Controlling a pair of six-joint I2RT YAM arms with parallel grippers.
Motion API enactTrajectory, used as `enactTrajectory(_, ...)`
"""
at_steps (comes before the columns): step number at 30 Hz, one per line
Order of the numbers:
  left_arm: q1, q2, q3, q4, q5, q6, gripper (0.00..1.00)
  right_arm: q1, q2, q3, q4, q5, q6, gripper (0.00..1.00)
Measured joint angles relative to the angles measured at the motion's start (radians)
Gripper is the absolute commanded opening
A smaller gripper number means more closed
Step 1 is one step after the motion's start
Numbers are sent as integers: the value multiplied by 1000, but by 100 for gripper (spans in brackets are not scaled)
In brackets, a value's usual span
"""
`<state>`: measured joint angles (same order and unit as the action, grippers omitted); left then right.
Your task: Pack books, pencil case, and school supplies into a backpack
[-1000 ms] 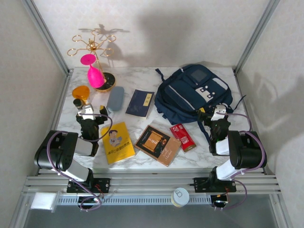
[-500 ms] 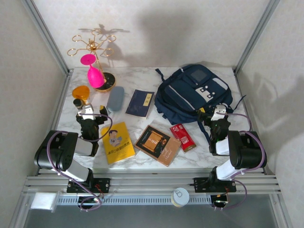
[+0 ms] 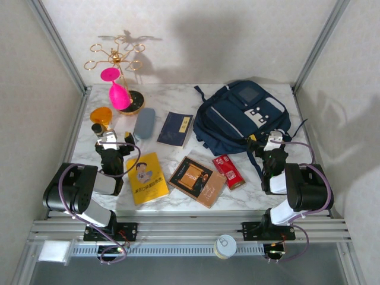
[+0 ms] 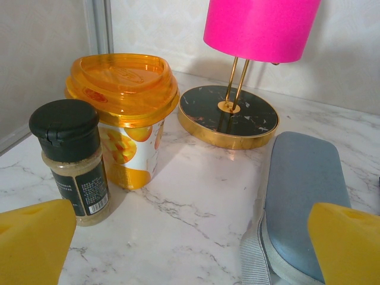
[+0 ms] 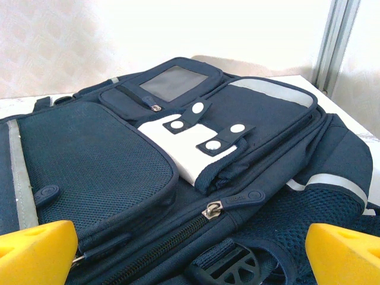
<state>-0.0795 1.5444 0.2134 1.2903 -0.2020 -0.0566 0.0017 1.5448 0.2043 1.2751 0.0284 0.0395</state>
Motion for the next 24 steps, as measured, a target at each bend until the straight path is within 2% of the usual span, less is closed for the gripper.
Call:
enactTrajectory(12,0,-25,6,-40,0,0,99,0,-17,0,-23,-2,0,99)
enactTrajectory(19,0,-226,74,-244,10,-9,99,0,-182,25,-180,7,14,99)
enactTrajectory(24,0,-390,91,-394,36,-63,99,0,-307,96,-393,21,67,99)
